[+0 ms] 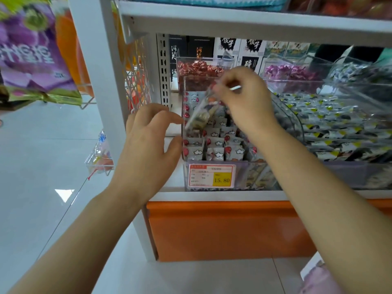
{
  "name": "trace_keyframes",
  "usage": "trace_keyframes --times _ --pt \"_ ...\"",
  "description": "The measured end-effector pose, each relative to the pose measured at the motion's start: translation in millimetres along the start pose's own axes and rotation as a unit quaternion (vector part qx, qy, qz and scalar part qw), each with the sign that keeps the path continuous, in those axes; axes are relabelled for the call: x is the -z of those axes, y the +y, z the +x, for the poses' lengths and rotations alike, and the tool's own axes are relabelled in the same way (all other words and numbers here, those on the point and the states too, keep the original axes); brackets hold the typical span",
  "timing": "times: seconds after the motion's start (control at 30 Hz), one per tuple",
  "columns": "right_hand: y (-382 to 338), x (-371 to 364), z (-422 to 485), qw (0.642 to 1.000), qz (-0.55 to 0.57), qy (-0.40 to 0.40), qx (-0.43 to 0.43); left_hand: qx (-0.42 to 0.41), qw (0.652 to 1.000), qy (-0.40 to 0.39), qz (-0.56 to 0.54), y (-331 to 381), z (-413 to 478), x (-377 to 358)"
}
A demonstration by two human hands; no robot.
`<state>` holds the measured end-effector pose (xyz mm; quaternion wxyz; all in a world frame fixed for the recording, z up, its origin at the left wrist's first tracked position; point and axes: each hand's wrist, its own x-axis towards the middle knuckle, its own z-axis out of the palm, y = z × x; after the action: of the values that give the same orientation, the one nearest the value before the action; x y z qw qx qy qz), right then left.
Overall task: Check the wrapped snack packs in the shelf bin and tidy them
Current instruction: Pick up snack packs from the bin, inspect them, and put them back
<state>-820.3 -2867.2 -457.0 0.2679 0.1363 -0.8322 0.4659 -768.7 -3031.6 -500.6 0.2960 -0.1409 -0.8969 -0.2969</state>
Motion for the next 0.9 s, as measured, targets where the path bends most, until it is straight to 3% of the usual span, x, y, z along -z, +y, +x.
trace_keyframes --times 0.17,0.37,0.67,0.9 --pt "1.9 38.4 -35.9 0.971 0.192 0.099 -0.107 0.001 0.997 0.024 -0.066 13.3 -4.1 -3.7" --pt "15.3 54.3 -76.2 0.884 0.392 0.090 -0.238 0.057 0.976 -0.055 -0.204 34.6 -12.8 -14.2" --pt "32.1 80.7 -91.9 0.840 0.451 0.005 -0.303 0.218 0.842 -0.090 -0.484 41.7 -11.7 -19.8" --pt "36.9 85.9 -94.1 0.833 0.456 0.023 -0.312 0.232 0.836 -0.069 -0.492 46.1 -13.2 -30.1"
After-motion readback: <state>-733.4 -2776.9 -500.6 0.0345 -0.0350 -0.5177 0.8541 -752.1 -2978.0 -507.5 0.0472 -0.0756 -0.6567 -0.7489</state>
